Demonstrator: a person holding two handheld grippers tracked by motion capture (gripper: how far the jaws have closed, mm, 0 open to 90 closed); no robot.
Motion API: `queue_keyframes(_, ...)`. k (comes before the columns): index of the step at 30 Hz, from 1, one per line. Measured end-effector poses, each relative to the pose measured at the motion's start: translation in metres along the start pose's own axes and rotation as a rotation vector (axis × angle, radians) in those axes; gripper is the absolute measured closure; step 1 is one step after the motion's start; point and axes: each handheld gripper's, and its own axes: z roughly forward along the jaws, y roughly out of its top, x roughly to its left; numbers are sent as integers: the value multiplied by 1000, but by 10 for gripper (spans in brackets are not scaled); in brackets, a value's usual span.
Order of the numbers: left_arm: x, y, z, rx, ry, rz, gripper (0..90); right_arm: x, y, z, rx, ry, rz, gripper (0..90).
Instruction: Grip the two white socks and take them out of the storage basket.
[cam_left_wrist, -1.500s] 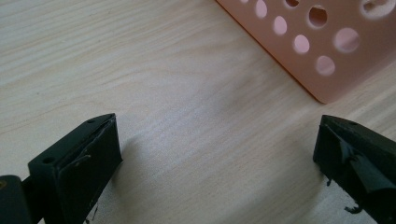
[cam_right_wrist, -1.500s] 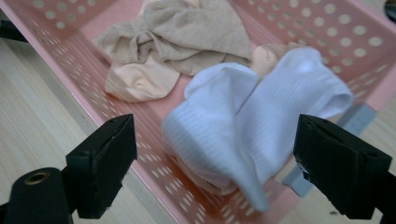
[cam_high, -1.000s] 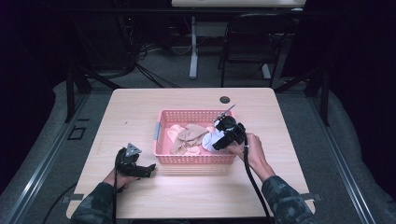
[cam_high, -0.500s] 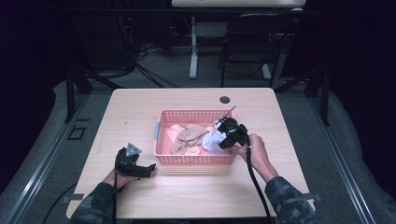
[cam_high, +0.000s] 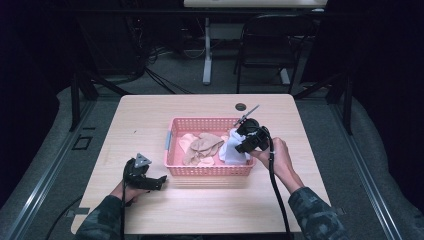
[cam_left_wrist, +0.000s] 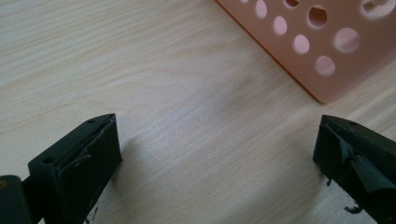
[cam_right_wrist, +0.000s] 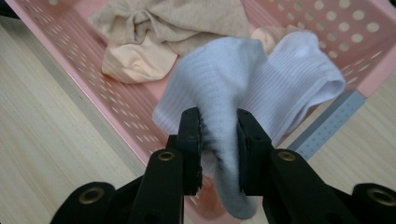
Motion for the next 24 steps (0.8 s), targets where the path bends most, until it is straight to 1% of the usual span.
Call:
queue_keyframes(4, 0, 0, 0, -1, 0, -3, 6, 1, 4, -11, -16, -7, -10, 747)
queue_keyframes(5, 0, 0, 0, -1, 0, -3, 6, 1, 4, -11, -16, -7, -10, 747)
queue_keyframes(6, 0, 0, 0, 0, 0, -1, 6, 2, 6, -16, -19, -14, -18, 748)
queue_keyframes(9, 0, 0, 0, 0, 0, 0, 6, 2, 8, -21, -28, -20, -25, 748)
queue_keyframes(10, 0, 0, 0, 0, 0, -3, 6, 4, 10, -26, -33, -24, -28, 749)
queue_keyframes(11, 0, 0, 0, 0, 0, -3, 6, 4, 10, -26, -33, -24, -28, 749)
queue_keyframes(12, 0, 0, 0, 1, 0, -1, 6, 4, 12, -31, -37, -27, -35, 749)
queue_keyframes(13, 0, 0, 0, 1, 0, -1, 6, 4, 12, -31, -37, -27, -35, 749)
queue_keyframes(16, 0, 0, 0, 0, 0, -2, 6, 6, 16, -38, -47, -35, -46, 749)
queue_keyframes(19, 0, 0, 0, 1, 0, -1, 6, 7, 17, -41, -56, -34, -44, 749)
queue_keyframes(20, 0, 0, 0, 1, 0, -1, 6, 7, 19, -45, -57, -42, -49, 749)
queue_keyframes(23, 0, 0, 0, 1, 0, -1, 6, 7, 21, -48, -54, -45, -55, 749)
queue_keyframes(24, 0, 0, 0, 0, 0, -2, 6, 7, 23, -51, -62, -43, -60, 748)
